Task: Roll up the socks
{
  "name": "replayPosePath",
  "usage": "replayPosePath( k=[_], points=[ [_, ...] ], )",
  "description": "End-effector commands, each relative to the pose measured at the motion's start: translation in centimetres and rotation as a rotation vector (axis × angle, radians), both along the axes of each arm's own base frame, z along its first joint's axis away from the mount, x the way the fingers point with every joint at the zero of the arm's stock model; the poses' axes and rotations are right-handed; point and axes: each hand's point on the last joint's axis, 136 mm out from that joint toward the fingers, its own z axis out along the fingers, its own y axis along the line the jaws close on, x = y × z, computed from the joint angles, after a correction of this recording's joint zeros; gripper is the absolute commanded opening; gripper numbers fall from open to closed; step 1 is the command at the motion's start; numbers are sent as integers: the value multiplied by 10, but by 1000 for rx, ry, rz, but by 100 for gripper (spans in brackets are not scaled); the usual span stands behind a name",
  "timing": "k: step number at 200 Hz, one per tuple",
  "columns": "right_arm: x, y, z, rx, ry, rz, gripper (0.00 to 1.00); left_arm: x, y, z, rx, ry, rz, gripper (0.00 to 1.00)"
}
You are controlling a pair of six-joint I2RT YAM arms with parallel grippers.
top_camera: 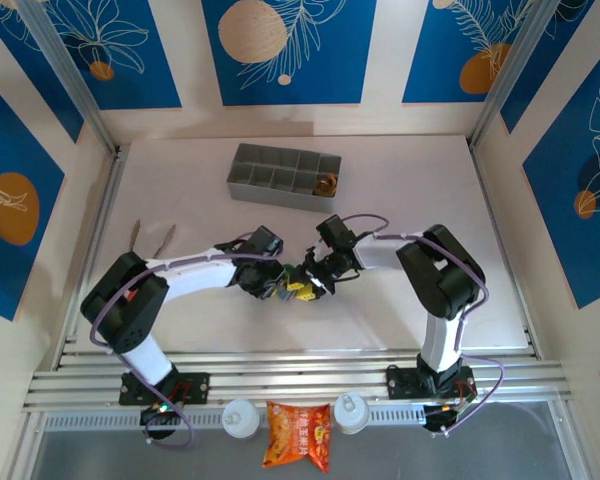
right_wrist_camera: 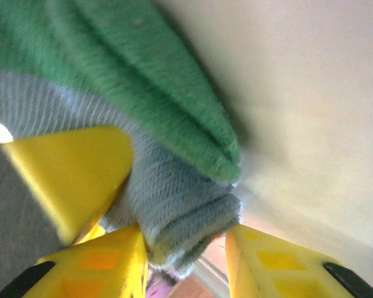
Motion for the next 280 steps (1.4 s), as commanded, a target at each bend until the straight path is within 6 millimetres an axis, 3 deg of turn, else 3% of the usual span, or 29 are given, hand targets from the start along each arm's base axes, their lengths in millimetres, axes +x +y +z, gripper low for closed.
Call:
replayPosePath(
  k=[1,18,38,68,105,139,195,252,280],
  points=[
    [-5,-17,10,-56,-218,26,39,-113,78,-44,392,480,-100,7],
    [-2,-21,38,8,-334,-18,42,-111,78,-35,456,515,-121,6],
    [-6,-29,45,30,-361,-74,42,-111,74,-32,509,562,-128,6],
    [-19,-27,34,50,-337,-110,43,-108,67,-36,544,615,-119,6],
    [-18,-20,32,55,-359,-129,46,-93,53,-34,572,634,-130,7],
    [-21,-11,31,72,-325,-138,48,-85,40,-46,551,632,-131,7],
    [-31,-4,13,27,-241,-127,49,-68,23,-59,514,603,-143,6],
    [-15,0,9,-5,-230,-162,45,-69,18,-61,480,600,-166,6],
    [-13,-4,-6,-68,-161,-196,33,-70,16,-61,452,592,-173,6]
  ],
)
